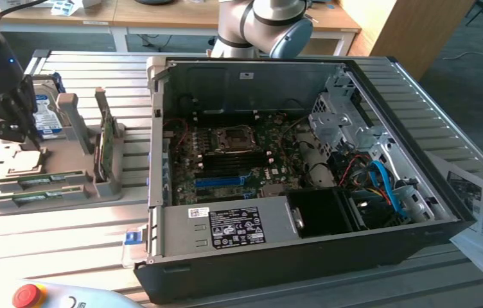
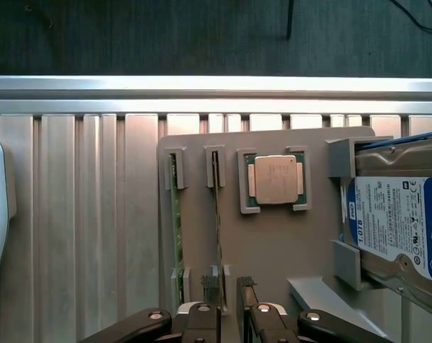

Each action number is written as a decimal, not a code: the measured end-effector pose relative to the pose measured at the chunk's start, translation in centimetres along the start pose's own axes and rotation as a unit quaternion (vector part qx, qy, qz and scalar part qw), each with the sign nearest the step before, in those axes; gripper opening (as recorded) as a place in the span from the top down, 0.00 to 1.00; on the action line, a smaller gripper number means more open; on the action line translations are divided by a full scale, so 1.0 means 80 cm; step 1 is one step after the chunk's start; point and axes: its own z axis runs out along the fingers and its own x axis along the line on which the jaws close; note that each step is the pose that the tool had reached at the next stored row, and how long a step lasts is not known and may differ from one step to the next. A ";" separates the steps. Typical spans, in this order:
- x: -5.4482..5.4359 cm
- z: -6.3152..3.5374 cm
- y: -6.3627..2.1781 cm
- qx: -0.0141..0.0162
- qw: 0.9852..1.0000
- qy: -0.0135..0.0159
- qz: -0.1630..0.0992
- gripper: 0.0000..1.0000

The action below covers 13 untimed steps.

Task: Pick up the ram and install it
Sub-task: 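Pick up the ram and move it above insertion slot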

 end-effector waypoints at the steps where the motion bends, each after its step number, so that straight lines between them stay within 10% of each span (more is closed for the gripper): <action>1: 0.000 0.001 0.000 0.000 1.000 0.000 0.000 0.76; 13: 0.000 0.014 0.000 0.000 1.000 0.000 0.000 0.76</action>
